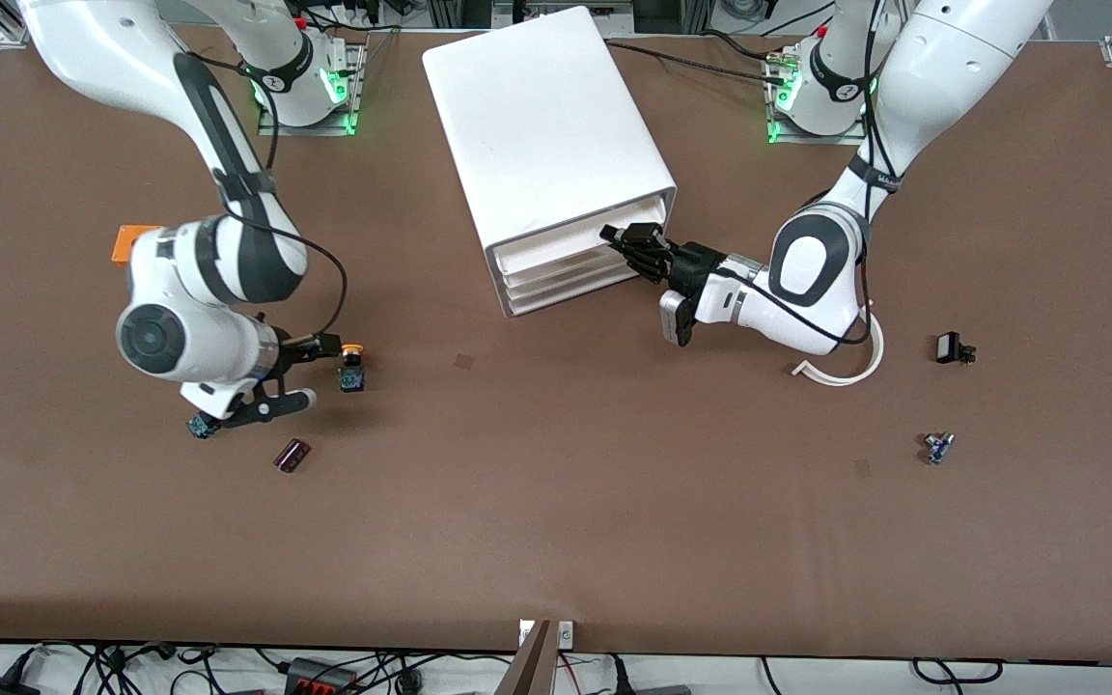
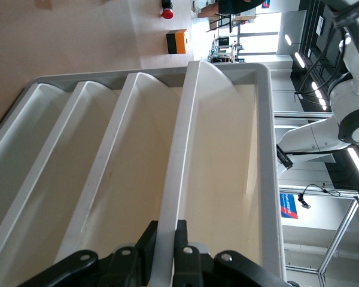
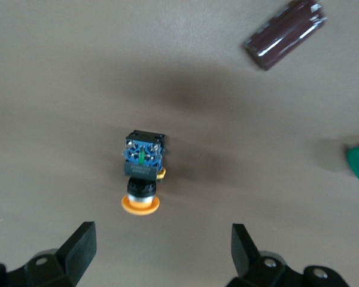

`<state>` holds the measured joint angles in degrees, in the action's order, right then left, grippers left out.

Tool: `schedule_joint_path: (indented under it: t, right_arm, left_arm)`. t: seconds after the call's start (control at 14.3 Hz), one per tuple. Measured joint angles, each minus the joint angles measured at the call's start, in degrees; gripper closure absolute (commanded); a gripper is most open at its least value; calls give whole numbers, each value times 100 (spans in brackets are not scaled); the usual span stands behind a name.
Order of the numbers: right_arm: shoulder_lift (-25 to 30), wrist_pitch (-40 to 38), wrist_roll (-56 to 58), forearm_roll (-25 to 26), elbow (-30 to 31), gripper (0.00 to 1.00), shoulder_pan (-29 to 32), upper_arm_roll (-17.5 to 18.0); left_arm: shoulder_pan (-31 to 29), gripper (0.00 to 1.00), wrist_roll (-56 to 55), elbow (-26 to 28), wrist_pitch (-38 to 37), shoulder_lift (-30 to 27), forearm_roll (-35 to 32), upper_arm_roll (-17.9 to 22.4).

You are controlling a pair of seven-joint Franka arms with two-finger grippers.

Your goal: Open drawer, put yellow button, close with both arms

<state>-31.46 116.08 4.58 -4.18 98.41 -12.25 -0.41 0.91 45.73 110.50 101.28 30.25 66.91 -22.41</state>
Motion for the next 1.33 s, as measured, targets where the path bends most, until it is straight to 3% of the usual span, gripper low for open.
schedule_joint_path:
  t: [0.21, 0.7, 0.77, 0.84, 0.91, 1.12, 1.33]
  right_arm:
    - [-267, 145, -3, -4, -5, 0, -41, 0]
    - [-619, 519, -218, -10, -7, 2, -368, 2]
    - [-633, 567, -219, -11, -8, 5, -367, -4]
    - [-643, 619, -220, -10, -8, 15, -366, -17]
    - [-650, 663, -220, -11, -9, 32, -364, -33]
    - [-656, 691, -224, -11, -9, 49, -358, -50]
    - [-697, 691, -227, -11, -8, 53, -358, -51]
  left_arm:
    - [-45, 92, 32, -50, 76, -7, 1, 75]
    - [-53, 91, 86, -674, 241, 74, -126, 707]
    - [-53, 86, 86, -836, 241, 134, -228, 761]
    - [-54, 56, 82, -994, 241, 200, -306, 800]
    - [-55, 1, 79, -1122, 242, 264, -343, 825]
    - [-57, 0, 74, -1306, 266, 359, -504, 879]
    - [-76, 0, -131, -1480, 265, 350, -986, 886]
